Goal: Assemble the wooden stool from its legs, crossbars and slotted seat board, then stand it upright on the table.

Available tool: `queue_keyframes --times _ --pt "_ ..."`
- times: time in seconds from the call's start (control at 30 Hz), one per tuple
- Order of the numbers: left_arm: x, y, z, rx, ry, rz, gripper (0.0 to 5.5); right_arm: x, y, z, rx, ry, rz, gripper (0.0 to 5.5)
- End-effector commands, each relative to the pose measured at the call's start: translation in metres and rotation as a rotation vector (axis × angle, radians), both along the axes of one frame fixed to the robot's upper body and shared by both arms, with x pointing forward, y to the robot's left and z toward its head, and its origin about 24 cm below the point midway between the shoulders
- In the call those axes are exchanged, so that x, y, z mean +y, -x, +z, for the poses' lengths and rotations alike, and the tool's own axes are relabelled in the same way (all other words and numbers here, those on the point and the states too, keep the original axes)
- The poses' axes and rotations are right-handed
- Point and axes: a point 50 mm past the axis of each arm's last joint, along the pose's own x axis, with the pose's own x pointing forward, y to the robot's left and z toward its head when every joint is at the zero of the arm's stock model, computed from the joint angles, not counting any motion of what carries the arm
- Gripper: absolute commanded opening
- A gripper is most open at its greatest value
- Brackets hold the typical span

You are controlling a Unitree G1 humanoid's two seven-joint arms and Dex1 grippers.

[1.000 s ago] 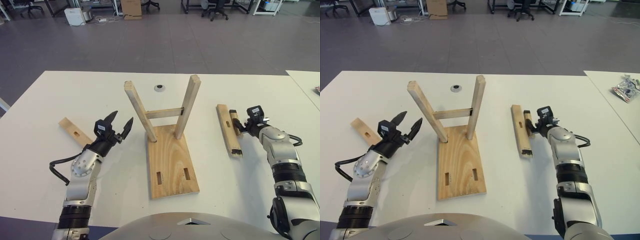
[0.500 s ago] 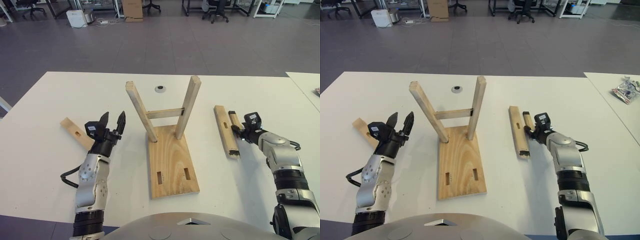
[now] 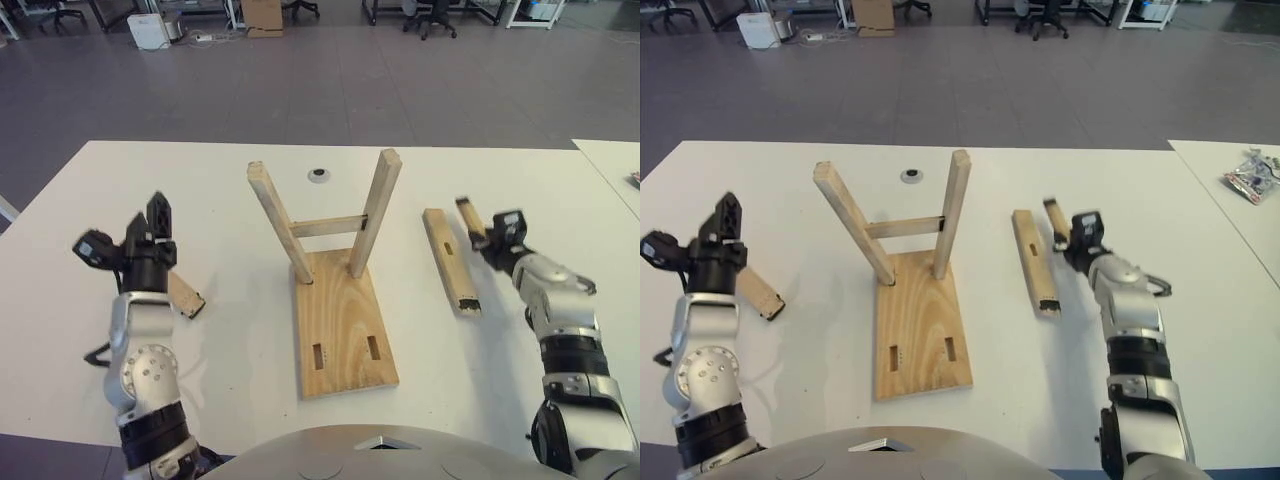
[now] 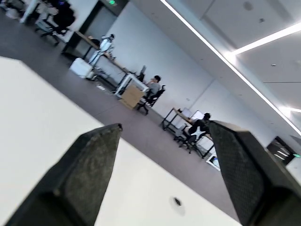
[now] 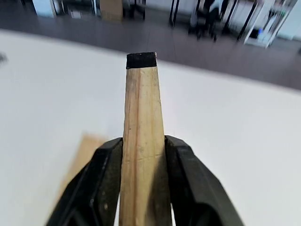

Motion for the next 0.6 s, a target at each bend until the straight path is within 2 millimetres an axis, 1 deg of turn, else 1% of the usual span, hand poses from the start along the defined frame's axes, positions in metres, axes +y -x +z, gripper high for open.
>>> queue_keyframes --times 0.03,0.07,0.1,0.13,0.17,0.2,0.23,0.3,0.37,0.47,0.6 --pt "-0.035 -0.010 0.072 -0.229 -0.079 -0.241 3.42 0.045 -0.011 0.103 -0.406 -0.034 0.241 1.31" --pt "-0.047 -0.010 0.086 -0.264 -0.093 -0.312 3.42 0.060 -0.007 0.119 -0.465 -0.049 0.320 1.31" --pt "-0.059 -0.011 0.099 -0.297 -0.098 -0.388 3.42 0.079 -0.001 0.133 -0.517 -0.067 0.425 1.31" --pt "-0.069 -0.012 0.109 -0.317 -0.106 -0.451 3.42 0.095 0.006 0.144 -0.557 -0.083 0.519 1.31" --pt "-0.079 -0.013 0.115 -0.319 -0.118 -0.511 3.42 0.110 0.013 0.151 -0.591 -0.092 0.602 1.31" --pt "-0.090 -0.017 0.117 -0.312 -0.111 -0.577 3.42 0.121 0.018 0.154 -0.611 -0.093 0.681 1.31" --pt "-0.100 -0.022 0.118 -0.297 -0.092 -0.638 3.42 0.128 0.021 0.153 -0.621 -0.086 0.739 1.31" --pt "-0.114 -0.032 0.117 -0.249 -0.065 -0.704 3.42 0.137 0.026 0.152 -0.637 -0.086 0.817 1.31" --pt "-0.119 -0.036 0.119 -0.228 -0.033 -0.744 3.42 0.146 0.031 0.151 -0.652 -0.080 0.872 1.31" --pt "-0.125 -0.037 0.122 -0.230 0.010 -0.784 3.42 0.157 0.037 0.148 -0.646 -0.072 0.949 1.31" --pt "-0.130 -0.033 0.128 -0.255 0.027 -0.827 3.42 0.162 0.041 0.144 -0.625 -0.079 0.992 1.31"
